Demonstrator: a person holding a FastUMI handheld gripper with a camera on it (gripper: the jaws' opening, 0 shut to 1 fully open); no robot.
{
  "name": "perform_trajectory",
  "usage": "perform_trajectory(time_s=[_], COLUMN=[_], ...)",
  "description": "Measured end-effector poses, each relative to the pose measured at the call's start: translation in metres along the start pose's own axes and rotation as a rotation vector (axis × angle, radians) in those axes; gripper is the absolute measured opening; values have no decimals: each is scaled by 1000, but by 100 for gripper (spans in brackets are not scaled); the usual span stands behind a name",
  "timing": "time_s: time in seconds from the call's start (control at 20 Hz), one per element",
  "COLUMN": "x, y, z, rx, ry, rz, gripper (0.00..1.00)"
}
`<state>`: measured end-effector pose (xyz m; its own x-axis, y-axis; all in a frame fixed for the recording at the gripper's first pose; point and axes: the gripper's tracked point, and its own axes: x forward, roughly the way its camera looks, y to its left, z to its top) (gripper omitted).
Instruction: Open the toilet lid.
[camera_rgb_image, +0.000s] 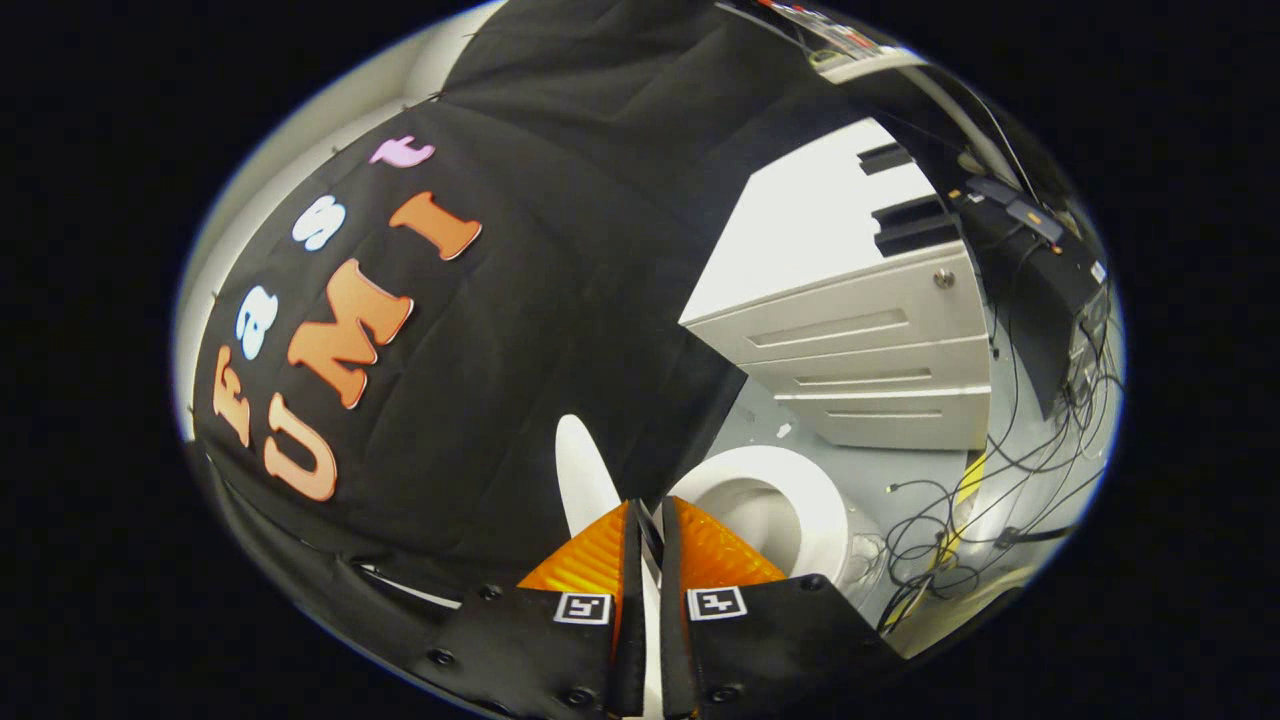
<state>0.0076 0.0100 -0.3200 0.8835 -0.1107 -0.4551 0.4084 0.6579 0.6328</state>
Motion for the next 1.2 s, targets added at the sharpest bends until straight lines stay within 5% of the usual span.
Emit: perform_trajectory(time_s=[0.65,1.2], x=[-54,-103], y=[112,196], z=[-35,-86], rx=[-355,-482], ry=[-42,-29], rz=[64,225], gripper=[13,13])
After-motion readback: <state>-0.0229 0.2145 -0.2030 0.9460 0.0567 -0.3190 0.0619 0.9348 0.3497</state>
